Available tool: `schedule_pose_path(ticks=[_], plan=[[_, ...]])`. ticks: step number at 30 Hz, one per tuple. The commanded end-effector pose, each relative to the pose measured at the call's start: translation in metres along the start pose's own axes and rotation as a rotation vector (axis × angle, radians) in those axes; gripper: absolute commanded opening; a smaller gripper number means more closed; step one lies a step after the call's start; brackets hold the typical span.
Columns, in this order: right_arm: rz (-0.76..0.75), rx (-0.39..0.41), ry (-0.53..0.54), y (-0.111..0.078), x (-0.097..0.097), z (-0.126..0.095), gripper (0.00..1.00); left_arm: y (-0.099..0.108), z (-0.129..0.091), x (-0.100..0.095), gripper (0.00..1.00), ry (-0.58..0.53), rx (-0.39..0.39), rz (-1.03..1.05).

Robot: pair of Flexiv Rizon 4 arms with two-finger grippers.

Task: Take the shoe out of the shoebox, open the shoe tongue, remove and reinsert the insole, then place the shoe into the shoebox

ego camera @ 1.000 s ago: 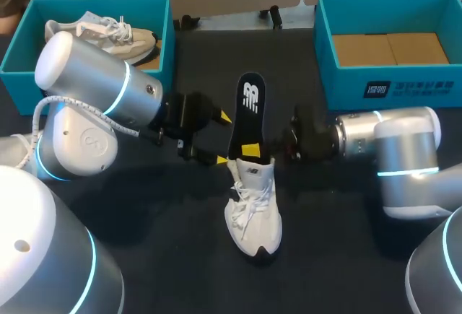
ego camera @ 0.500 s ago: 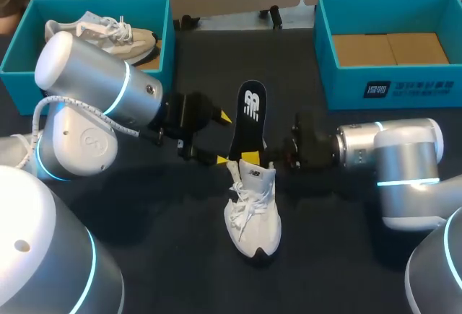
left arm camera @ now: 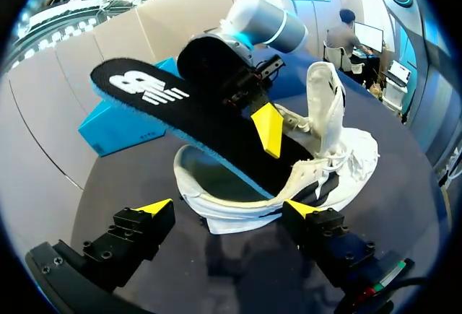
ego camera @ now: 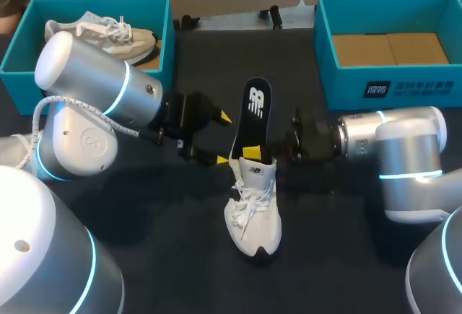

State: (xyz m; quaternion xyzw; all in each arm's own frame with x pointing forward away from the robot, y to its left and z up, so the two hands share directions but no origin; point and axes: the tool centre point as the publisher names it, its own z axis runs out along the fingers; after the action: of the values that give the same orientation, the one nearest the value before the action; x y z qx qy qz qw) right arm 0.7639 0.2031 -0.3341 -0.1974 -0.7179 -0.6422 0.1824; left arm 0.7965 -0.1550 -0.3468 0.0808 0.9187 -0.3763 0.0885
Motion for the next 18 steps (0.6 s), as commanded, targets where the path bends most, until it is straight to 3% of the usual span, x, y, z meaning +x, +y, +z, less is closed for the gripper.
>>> schedule_pose_path(ticks=[1, 10, 13, 18], plan=[[-0.001, 0.017, 0.006, 0.0061, -0.0022, 0.0000, 0.25, -0.0006, 0.0004, 0.0008, 1.00, -0.002, -0.003, 0.001], [0.021, 0.053, 0.041, 0.0137, -0.0059, 0.0017, 0.17, -0.0006, 0.0004, 0.0008, 1.00, -0.002, -0.003, 0.001], [0.051, 0.088, 0.053, 0.0139, -0.0073, 0.0018, 0.00, -0.0006, 0.0004, 0.0008, 1.00, -0.002, -0.003, 0.001], [0.100, 0.134, 0.074, 0.0088, -0.0083, 0.0004, 0.00, -0.0006, 0.0004, 0.0008, 1.00, -0.002, -0.003, 0.001]])
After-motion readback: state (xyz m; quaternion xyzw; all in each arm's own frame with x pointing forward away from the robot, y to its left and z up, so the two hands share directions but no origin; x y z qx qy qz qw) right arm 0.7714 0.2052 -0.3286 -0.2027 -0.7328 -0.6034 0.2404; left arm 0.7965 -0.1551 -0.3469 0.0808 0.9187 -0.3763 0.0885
